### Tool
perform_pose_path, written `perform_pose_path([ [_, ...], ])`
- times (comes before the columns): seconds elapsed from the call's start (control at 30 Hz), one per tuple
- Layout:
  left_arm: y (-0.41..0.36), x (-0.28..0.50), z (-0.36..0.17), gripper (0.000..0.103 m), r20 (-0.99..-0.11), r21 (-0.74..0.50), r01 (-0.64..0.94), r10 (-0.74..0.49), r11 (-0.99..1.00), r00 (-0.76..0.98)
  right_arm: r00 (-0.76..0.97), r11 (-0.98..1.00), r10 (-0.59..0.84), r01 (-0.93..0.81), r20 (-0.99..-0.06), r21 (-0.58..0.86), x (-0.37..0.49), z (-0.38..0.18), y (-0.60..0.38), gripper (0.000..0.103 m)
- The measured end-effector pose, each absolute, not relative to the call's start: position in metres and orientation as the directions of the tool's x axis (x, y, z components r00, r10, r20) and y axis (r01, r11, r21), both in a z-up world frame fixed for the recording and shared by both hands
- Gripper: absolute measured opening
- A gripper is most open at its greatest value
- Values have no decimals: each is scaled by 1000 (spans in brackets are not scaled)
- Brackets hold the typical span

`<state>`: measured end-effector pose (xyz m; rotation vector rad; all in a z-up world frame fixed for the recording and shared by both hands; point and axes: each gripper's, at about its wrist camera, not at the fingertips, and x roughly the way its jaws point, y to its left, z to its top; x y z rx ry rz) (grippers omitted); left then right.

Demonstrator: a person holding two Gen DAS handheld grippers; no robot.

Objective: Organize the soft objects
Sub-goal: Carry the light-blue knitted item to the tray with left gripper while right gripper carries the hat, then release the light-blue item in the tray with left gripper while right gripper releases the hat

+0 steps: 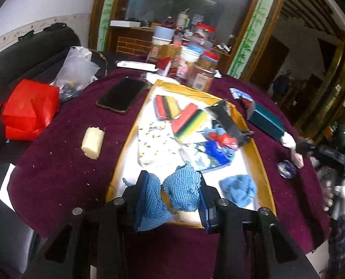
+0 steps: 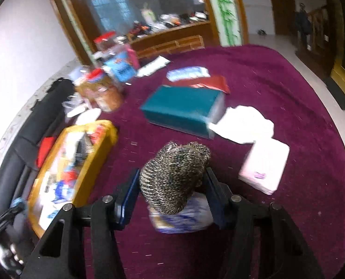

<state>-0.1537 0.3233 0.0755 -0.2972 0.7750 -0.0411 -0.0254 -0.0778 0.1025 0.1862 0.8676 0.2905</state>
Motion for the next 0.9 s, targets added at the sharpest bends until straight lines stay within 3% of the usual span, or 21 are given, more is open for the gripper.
perform_pose_path([
  [0.17,326,-139,69,44,-705,-270,-85,-137,959,696,572,914,404,-293,-714,282,-38,117,-31,53],
  [0.3,313,-124,64,60,-739,-195,-88,-87,977,668,510,875,467,-383,-723,296,-46,114,13,53],
  [0.43,312,-113,58,67,-764,-90,-149,28,985,645,435,823,525,-478,-732,306,-59,110,61,53],
  [0.47,315,-116,61,72,-756,-119,-152,9,981,654,415,807,539,-502,-733,310,-62,108,74,53],
  [0.67,342,-147,88,76,-661,-269,-172,-53,948,748,259,694,639,-601,-724,397,-70,102,138,54],
  [0.9,382,-183,95,78,-595,-383,-249,-31,889,803,78,599,670,-645,-738,475,-73,76,202,54],
])
